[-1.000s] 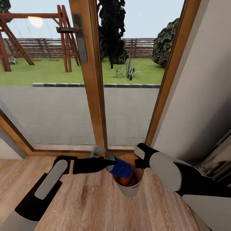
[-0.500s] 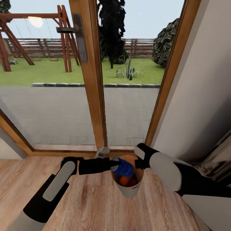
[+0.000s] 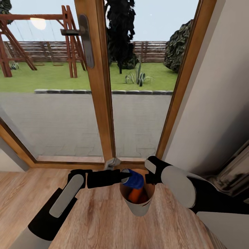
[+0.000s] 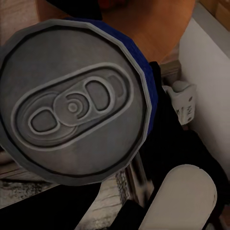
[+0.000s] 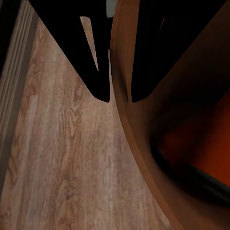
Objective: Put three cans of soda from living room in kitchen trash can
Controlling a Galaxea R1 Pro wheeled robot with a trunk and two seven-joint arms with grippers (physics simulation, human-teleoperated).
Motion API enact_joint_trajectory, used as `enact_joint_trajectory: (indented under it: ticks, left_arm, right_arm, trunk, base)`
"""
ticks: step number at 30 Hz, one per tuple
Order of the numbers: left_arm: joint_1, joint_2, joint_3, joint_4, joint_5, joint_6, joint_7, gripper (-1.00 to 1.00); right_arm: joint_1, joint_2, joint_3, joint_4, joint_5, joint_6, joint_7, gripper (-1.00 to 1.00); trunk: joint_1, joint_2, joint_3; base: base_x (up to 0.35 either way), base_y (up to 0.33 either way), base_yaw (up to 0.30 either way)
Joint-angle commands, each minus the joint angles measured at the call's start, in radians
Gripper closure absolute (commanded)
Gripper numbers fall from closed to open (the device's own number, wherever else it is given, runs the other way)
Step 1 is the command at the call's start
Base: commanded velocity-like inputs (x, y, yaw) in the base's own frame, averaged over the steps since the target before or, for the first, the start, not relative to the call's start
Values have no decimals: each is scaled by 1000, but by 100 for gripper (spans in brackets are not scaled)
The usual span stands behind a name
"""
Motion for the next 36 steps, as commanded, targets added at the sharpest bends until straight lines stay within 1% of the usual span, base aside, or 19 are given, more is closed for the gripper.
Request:
enact_joint_trajectory:
  ticks: [1, 3, 4, 5, 6, 7, 11, 13, 18, 19, 22, 23, 26, 28, 30, 31, 34, 35, 36]
  left_arm:
    - [0, 0, -10, 10, -1, -12, 0, 100]
    - [-1, -1, -19, 27, -10, -31, 1, 100]
    - [-1, -3, -27, 45, -29, -50, 0, 100]
    - [-1, -6, -30, 53, -41, -58, 0, 100]
    - [-1, -15, -35, 64, -63, -69, -1, 100]
    - [-1, -20, -37, 69, -72, -73, -2, 100]
    - [-1, -38, -42, 97, -97, -83, -2, 100]
    - [-1, -50, -44, 123, -116, -87, -2, 100]
    - [-1, -70, -46, 150, -156, -91, -2, 100]
    - [-1, -76, -46, 158, -168, -92, -2, 100]
    - [-1, -88, -47, 176, -180, -102, -3, 100]
    - [-1, -98, -48, 196, -188, -111, -3, 100]
    - [-1, -111, -48, 225, -207, -121, -4, 100]
    - [-2, -132, -48, 250, -240, -133, -4, 100]
    - [-2, -145, -48, 261, -258, -138, -4, 100]
    - [-2, -155, -48, 274, -277, -142, -4, 100]
    - [-2, -166, -48, 296, -300, -149, -6, 100]
    - [-2, -172, -48, 311, -311, -159, -6, 100]
    - [-3, -175, -49, 317, -315, -166, -6, 100]
  right_arm:
    - [1, 0, -8, 0, -7, -2, 3, 100]
    - [1, 0, -8, 0, -7, -2, 4, 100]
    - [2, 0, -8, 0, -7, -1, 4, 100]
    - [2, 0, -8, 0, -7, -1, 4, 100]
    - [2, 0, -8, 0, -7, 0, 5, 100]
    - [2, 0, -8, 0, -7, 0, 5, 100]
    - [2, 0, -8, 0, -7, 0, 6, 100]
    - [2, 0, -8, 0, -7, 1, 6, 100]
    - [2, 0, -8, 0, -6, 1, 7, 100]
    - [2, 0, -8, 0, -6, 1, 7, 100]
    - [2, 0, -8, 0, -6, 1, 7, 100]
    - [2, 0, -8, 0, -6, 1, 7, 100]
    - [2, 0, -8, 0, -6, 1, 7, 100]
    - [2, 0, -9, 0, -7, 1, 7, 100]
    - [2, 0, -9, 1, -7, 1, 7, 100]
    - [2, 0, -9, 1, -7, 1, 8, 100]
    - [2, 0, -9, 1, -7, 1, 8, 100]
    - [2, 0, -9, 1, -7, 1, 8, 100]
    - [2, 0, -9, 1, -7, 1, 8, 100]
  trunk:
    - [0, 0, 0]
    - [0, 0, 0]
    - [0, 0, 0]
    - [0, 0, 0]
    - [0, 0, 0]
    - [0, 0, 0]
    - [0, 0, 0]
    - [0, 0, 0]
    - [0, 0, 0]
    - [0, 0, 0]
    - [0, 0, 0]
    - [0, 0, 0]
    - [0, 0, 0]
    - [0, 0, 0]
    - [0, 0, 0]
    - [0, 0, 0]
    - [0, 0, 0]
    - [0, 0, 0]
    - [0, 0, 0]
  base:
    - [0, 0, 0]
    - [0, 0, 0]
    - [0, 0, 0]
    - [0, 0, 0]
    - [0, 0, 0]
    - [0, 0, 0]
    - [0, 0, 0]
    - [0, 0, 0]
    - [0, 0, 0]
    - [0, 0, 0]
    - [0, 0, 0]
    - [0, 0, 0]
    - [0, 0, 0]
    - [0, 0, 0]
    - [0, 0, 0]
    - [0, 0, 0]
    - [0, 0, 0]
    - [0, 0, 0]
    - [0, 0, 0]
